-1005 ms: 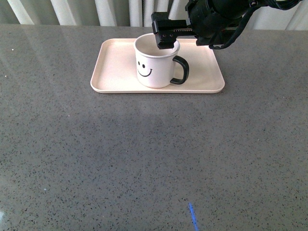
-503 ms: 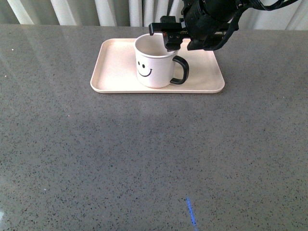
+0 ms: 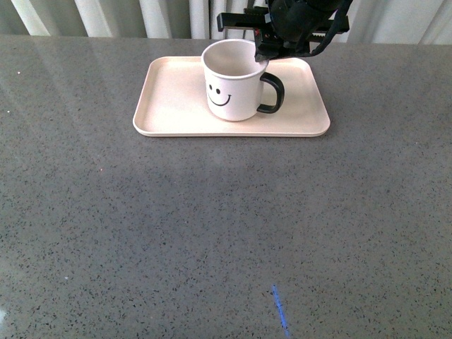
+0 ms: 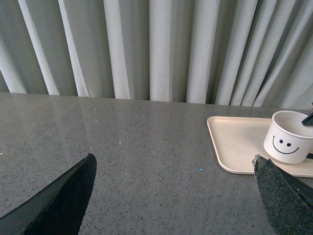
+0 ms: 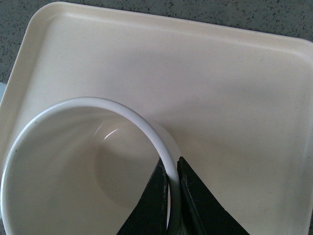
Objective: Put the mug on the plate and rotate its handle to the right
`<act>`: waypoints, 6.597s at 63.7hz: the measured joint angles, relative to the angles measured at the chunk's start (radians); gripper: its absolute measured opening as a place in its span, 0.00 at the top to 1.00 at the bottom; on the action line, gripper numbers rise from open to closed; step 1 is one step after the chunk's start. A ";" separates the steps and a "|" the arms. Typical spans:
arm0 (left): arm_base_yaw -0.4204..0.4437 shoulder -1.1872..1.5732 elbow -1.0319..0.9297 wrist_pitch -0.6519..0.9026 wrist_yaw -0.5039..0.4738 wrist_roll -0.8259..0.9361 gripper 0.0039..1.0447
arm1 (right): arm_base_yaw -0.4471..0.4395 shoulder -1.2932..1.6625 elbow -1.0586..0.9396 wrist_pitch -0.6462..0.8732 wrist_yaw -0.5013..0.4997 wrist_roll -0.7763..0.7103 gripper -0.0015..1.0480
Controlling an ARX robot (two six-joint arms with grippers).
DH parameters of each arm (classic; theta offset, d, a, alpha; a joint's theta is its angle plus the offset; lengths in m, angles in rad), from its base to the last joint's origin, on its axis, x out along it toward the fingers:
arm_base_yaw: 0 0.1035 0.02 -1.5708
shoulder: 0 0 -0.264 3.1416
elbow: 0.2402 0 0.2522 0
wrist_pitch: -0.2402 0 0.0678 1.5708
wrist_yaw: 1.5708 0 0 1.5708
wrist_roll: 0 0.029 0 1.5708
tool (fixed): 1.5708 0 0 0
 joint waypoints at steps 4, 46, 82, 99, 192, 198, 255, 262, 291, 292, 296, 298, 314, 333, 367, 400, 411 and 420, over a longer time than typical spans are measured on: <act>0.000 0.000 0.000 0.000 0.000 0.000 0.09 | -0.009 -0.002 0.011 -0.014 -0.025 -0.035 0.98; 0.000 0.000 0.000 0.000 0.000 0.000 0.09 | -0.043 0.127 0.303 -0.275 -0.250 -0.404 0.98; 0.000 0.000 0.000 0.000 0.000 0.000 0.09 | -0.027 0.202 0.393 -0.330 -0.271 -0.453 0.98; 0.000 0.000 0.000 0.000 0.000 0.000 0.09 | -0.027 0.206 0.395 -0.330 -0.267 -0.469 0.98; 0.000 0.000 0.000 0.000 0.000 0.000 0.09 | -0.114 -0.504 -0.873 1.207 0.135 -0.115 0.65; 0.000 0.000 0.000 0.000 0.000 0.000 0.09 | -0.132 -0.583 -1.014 1.260 0.128 -0.104 0.81; 0.000 0.000 0.000 0.000 0.000 0.000 0.09 | -0.214 -1.143 -1.691 1.320 0.037 -0.097 0.98; 0.000 0.000 0.000 0.000 0.000 0.000 0.09 | -0.215 -1.255 -1.725 1.248 0.037 -0.097 0.98; 0.000 0.000 0.000 0.000 0.000 0.000 0.09 | -0.215 -1.632 -1.778 0.938 0.037 -0.097 0.98; 0.000 0.000 0.000 0.000 0.000 0.000 0.09 | -0.215 -1.640 -1.778 0.930 0.037 -0.097 0.98; 0.000 0.000 0.000 0.000 0.000 0.000 0.09 | -0.215 -1.709 -1.778 0.867 0.037 -0.097 0.98; 0.000 0.000 0.000 0.000 0.000 0.000 0.09 | -0.215 -1.735 -1.778 0.843 0.037 -0.097 0.98; 0.000 0.000 0.000 0.000 0.000 0.000 0.09 | -0.215 -1.869 -1.778 0.719 0.037 -0.097 0.98; 0.000 0.000 0.000 0.000 0.000 0.000 0.09 | -0.215 -1.992 -1.778 0.599 0.037 -0.097 0.98; 0.000 0.000 0.000 0.000 0.000 0.000 0.09 | -0.215 -2.179 -1.778 0.390 0.037 -0.097 0.98; 0.000 0.000 0.000 0.000 0.000 0.000 0.09 | -0.215 -2.293 -1.778 0.293 0.037 -0.097 0.98; 0.000 0.000 0.000 0.000 0.000 0.000 0.09 | -0.215 -2.293 -1.778 0.293 0.037 -0.097 0.83; 0.000 0.000 0.000 0.000 0.000 0.000 0.09 | -0.215 -2.293 -1.778 0.293 0.037 -0.097 0.60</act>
